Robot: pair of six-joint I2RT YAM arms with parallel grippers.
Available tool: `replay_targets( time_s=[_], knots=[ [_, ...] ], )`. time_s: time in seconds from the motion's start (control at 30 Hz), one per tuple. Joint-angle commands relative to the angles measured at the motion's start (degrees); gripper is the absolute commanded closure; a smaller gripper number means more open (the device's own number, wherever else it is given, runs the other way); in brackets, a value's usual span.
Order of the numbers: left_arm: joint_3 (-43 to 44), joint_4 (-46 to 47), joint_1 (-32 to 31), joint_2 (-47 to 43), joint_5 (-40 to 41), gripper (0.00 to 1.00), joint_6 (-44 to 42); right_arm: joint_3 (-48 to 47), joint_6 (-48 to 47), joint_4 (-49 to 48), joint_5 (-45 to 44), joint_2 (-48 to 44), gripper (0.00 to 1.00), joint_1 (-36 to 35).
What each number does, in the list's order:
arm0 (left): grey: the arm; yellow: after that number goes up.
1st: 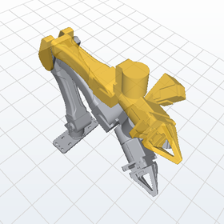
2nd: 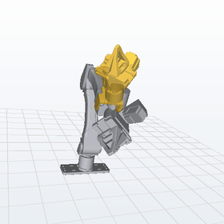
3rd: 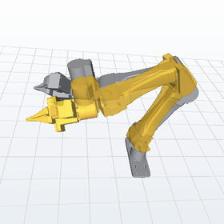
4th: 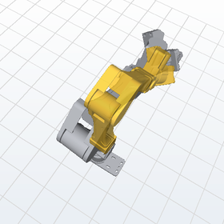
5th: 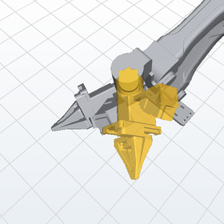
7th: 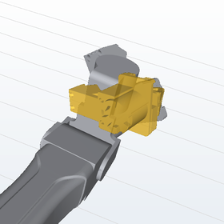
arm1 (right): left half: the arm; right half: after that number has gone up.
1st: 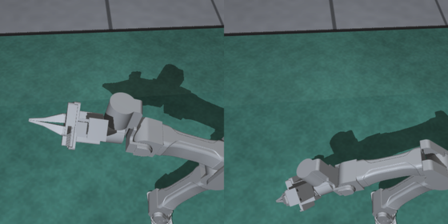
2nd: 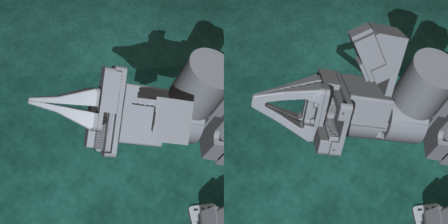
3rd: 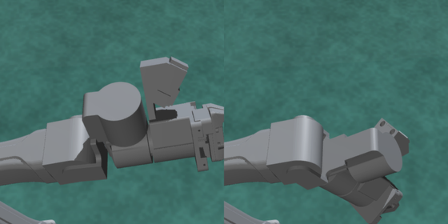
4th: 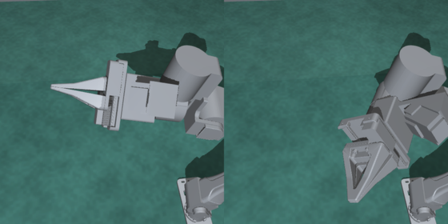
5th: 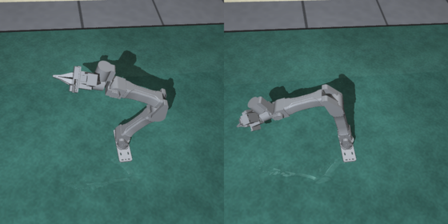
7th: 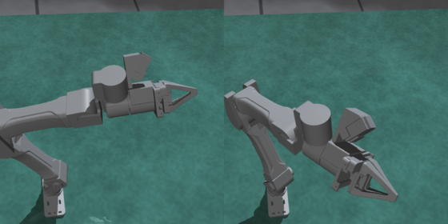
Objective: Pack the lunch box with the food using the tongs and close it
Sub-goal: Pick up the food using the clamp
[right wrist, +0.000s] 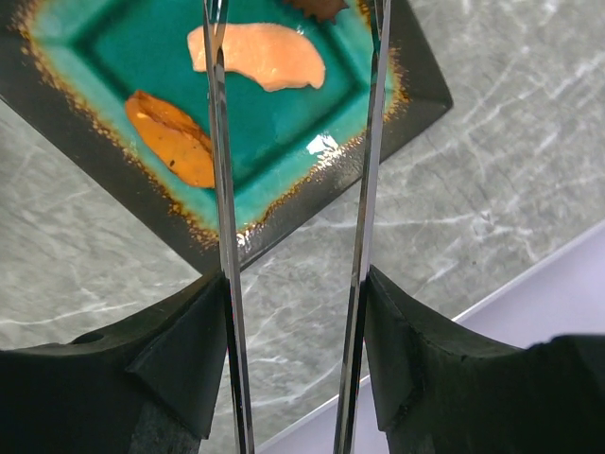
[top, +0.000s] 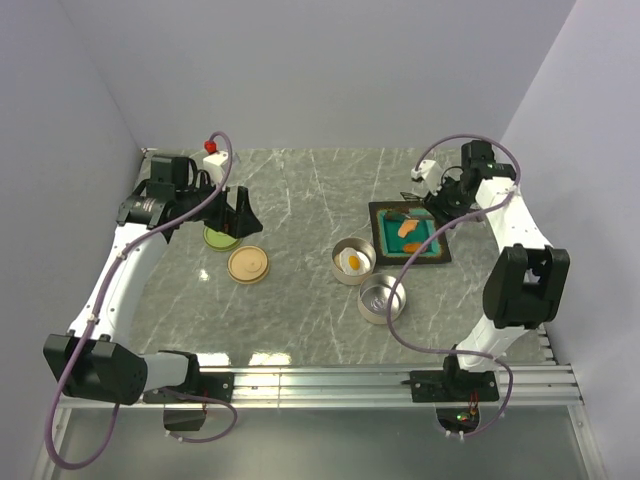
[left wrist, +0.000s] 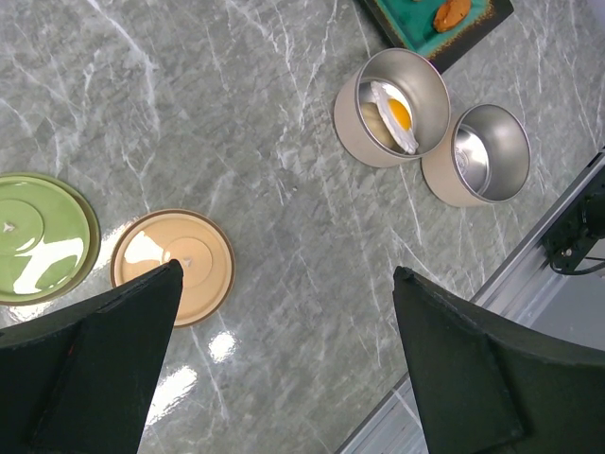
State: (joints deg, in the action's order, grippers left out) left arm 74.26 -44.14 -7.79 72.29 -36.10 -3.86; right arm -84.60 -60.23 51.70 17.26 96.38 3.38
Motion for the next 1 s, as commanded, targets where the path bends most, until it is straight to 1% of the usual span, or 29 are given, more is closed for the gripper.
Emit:
replay_targets(
  time_s=[0.0,0.57,0.67,0.77,0.8,0.9,0.97],
  knots=[
    [1.8,0.4,0.2,0.1,-0.4,0.01,-0.7,-2.9,-4.6,-0.7,0.9,0.5,0.39,0.3],
    [1.9,0.6,0.2,1.4,0.0,0.01,-0.4,-6.5,-7.6,-1.3,-1.0,7.9,0.41,0.3],
    [1.7,0.9,0.2,1.4,0.1,0.01,-0.2,-8.4,-7.4,-0.4,-1.2,9.6,0.43,0.3],
    [1.6,1.0,0.2,1.4,0.1,0.01,-0.1,-9.6,-6.9,0.5,-1.4,10.8,0.48,0.3],
    [1.7,1.0,0.2,1.4,0.2,0.0,0.0,-9.9,-6.8,0.8,-1.7,11.1,0.51,0.3],
    [2.0,1.0,0.2,1.6,0.2,0.01,0.1,-10.3,-6.7,2.0,-2.1,11.6,0.56,0.3],
    [2.1,0.9,0.2,1.8,0.1,0.01,0.0,-9.8,-6.4,2.8,-2.1,10.9,0.57,0.3]
  ],
)
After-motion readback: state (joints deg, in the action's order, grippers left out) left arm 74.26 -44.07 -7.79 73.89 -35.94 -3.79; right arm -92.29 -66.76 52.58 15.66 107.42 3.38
